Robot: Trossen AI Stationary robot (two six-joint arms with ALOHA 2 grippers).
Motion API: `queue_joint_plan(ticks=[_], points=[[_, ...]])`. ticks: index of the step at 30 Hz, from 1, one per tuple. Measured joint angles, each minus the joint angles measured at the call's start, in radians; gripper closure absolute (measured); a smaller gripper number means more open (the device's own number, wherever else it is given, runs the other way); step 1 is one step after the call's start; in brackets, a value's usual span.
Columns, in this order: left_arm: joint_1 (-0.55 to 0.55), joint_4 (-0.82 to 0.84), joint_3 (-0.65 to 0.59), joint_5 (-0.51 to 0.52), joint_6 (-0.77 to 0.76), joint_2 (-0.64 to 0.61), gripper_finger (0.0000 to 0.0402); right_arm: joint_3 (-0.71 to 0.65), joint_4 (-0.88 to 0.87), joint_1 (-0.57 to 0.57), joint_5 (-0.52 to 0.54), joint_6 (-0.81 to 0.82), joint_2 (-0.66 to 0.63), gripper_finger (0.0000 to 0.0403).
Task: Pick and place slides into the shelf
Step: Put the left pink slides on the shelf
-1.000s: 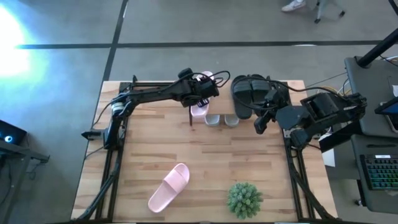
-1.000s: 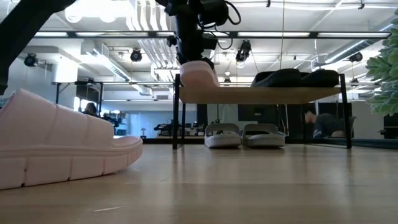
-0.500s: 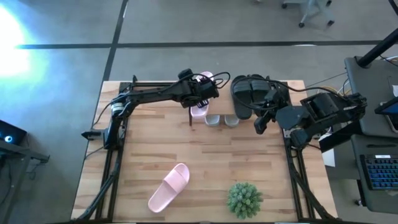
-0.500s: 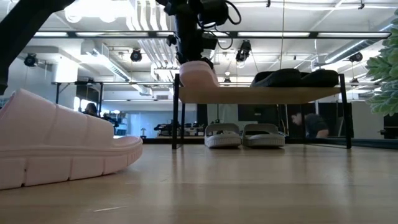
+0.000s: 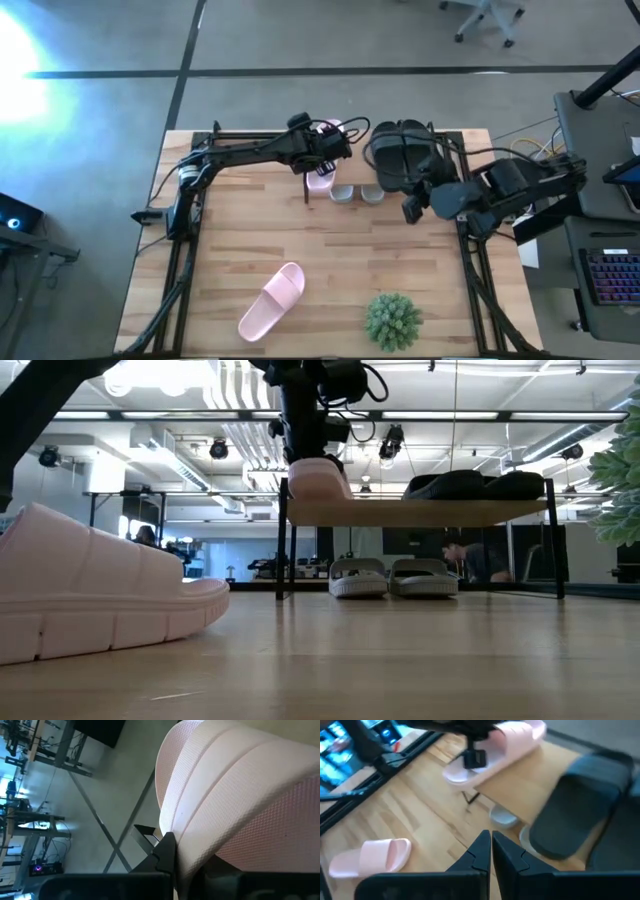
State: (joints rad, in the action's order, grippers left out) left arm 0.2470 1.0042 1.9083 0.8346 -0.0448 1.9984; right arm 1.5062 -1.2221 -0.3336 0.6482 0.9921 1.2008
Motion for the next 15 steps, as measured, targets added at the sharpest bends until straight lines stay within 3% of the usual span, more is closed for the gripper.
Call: queue_joint_plan(ticks=[10, 15], points=[[0.000, -0.004, 0.000, -0.018, 0.026, 0.000, 0.0402, -0.223, 0.029, 0.001, 0.062, 0.315, -0.057, 0.0395], [0.000, -0.002, 0.000, -0.022, 0.026, 0.000, 0.0402, -0.305, 0.142, 0.023, 0.020, 0.322, -0.053, 0.0395]])
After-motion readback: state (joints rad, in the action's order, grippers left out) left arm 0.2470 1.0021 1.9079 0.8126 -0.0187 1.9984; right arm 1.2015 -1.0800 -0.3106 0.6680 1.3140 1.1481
